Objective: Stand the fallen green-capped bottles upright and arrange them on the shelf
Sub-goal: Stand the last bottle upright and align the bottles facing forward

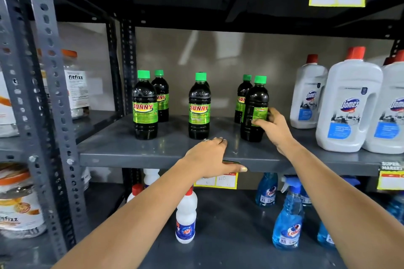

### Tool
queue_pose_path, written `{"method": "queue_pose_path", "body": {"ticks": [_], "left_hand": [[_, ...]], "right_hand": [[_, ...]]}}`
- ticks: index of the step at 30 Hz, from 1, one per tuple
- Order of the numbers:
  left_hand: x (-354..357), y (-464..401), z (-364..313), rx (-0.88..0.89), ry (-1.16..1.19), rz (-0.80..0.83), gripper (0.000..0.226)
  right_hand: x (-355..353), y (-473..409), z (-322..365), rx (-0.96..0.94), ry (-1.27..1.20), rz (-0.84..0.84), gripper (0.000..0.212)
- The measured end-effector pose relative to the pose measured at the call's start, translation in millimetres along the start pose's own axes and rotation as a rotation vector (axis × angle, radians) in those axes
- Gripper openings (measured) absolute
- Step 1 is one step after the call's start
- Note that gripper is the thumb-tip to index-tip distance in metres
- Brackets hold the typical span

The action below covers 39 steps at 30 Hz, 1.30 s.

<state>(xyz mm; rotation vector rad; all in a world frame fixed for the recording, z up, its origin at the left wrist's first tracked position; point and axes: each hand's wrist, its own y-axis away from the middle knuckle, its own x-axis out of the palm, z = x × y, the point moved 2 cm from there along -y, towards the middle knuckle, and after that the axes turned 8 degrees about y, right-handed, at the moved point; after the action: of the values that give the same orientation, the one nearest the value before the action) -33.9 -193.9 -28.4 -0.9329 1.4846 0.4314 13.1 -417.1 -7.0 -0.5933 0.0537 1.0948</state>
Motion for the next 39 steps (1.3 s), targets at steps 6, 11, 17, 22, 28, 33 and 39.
{"method": "queue_pose_path", "body": {"ticks": [6,11,17,22,28,33,39], "left_hand": [[3.5,0.2,0.2,-0.008,-0.036,-0.004,0.104],[3.2,-0.4,0.2,0.001,-0.044,-0.006,0.104],[2.9,0.2,-0.4,0.006,-0.05,-0.004,0.104],[2.4,-0.5,-0.4,0.0,-0.058,0.004,0.104],[1.3,0.9,-1.0,-0.015,-0.045,0.01,0.105],[0.0,1.2,-2.2,-0.035,-0.019,0.016,0.105],[-1.4,0.2,0.4,-0.054,0.037,0.022,0.109]], "right_hand": [[1.3,-1.1,-0.3,0.014,-0.056,0.024,0.067],[2.7,-2.0,-2.3,0.007,-0.016,0.022,0.079],[4.0,-2.8,-5.2,0.016,0.021,0.07,0.081],[3.5,-5.9,-6.0,0.044,-0.026,0.127,0.07],[5.3,-0.3,-3.1,0.031,0.059,0.093,0.082],[3.6,-2.5,-3.7,0.038,0.044,0.12,0.075],[3.7,1.7,-0.8,0.024,0.119,0.076,0.077]]}}
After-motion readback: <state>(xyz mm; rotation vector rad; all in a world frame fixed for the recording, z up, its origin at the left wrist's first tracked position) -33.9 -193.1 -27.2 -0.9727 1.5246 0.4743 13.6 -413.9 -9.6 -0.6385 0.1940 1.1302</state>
